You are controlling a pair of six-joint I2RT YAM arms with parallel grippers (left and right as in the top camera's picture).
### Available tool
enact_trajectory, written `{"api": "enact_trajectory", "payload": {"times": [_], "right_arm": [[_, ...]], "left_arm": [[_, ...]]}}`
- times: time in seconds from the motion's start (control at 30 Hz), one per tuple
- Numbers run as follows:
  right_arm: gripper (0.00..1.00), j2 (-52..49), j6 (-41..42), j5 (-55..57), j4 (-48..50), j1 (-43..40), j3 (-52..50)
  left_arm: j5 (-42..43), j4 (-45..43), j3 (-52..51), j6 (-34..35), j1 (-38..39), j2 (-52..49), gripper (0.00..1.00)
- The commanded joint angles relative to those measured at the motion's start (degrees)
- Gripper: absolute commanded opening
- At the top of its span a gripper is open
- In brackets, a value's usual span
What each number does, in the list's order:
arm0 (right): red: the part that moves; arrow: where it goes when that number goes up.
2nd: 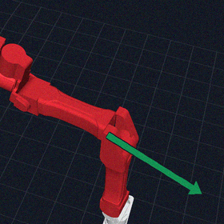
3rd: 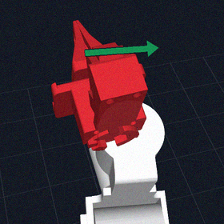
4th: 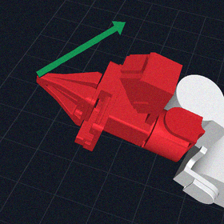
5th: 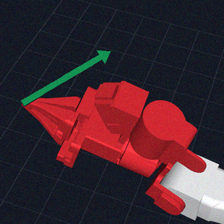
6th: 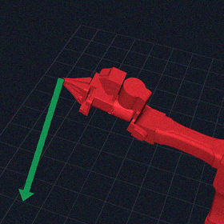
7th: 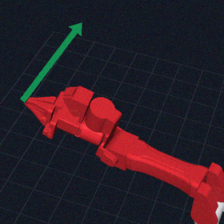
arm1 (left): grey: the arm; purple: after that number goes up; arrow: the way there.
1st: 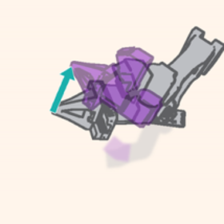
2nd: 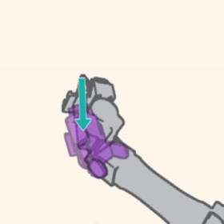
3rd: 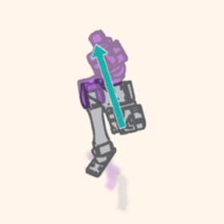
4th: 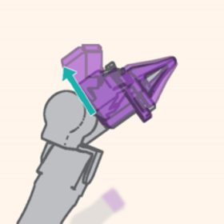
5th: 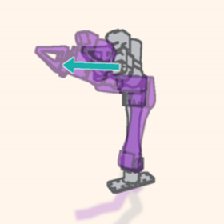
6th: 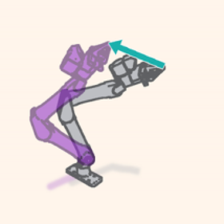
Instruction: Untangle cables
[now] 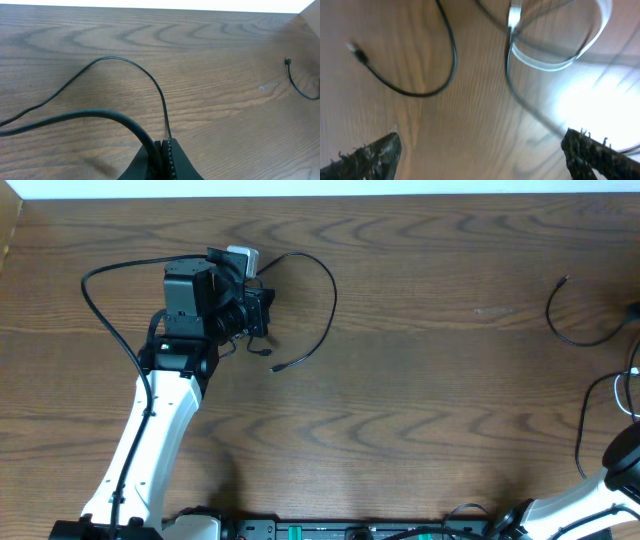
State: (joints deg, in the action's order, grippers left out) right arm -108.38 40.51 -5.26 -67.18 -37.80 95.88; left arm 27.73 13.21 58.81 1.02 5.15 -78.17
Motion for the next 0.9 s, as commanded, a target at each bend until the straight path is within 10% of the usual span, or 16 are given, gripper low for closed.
{"api": "enact_trajectory", "payload": {"times": [0.0,0.37,0.7,0.87], "right_arm": [[0.99,-0.5,14.6,-4.7,3.8,1.9,-6.9],[0.99,-0.5,24.1,-3.1,19.7,5.6,-24.9],[0.99,-0.5,-9.7,-2.7,25.4,5.7,-27.2],[0.99,-0.5,-11.7,-6.1,22.1,5.7,-27.2]], "left_arm": [[0.1,0.0,-0.1,-1.0,0.1,-0.1,0.08],[0.1,0.0,-0.1,-1.0,0.1,-0.1,0.08],[0.1,0.0,-0.1,-1.0,0.1,-0.1,0.08],[0.1,0.0,-0.1,-1.0,0.1,-0.1,0.08]]}}
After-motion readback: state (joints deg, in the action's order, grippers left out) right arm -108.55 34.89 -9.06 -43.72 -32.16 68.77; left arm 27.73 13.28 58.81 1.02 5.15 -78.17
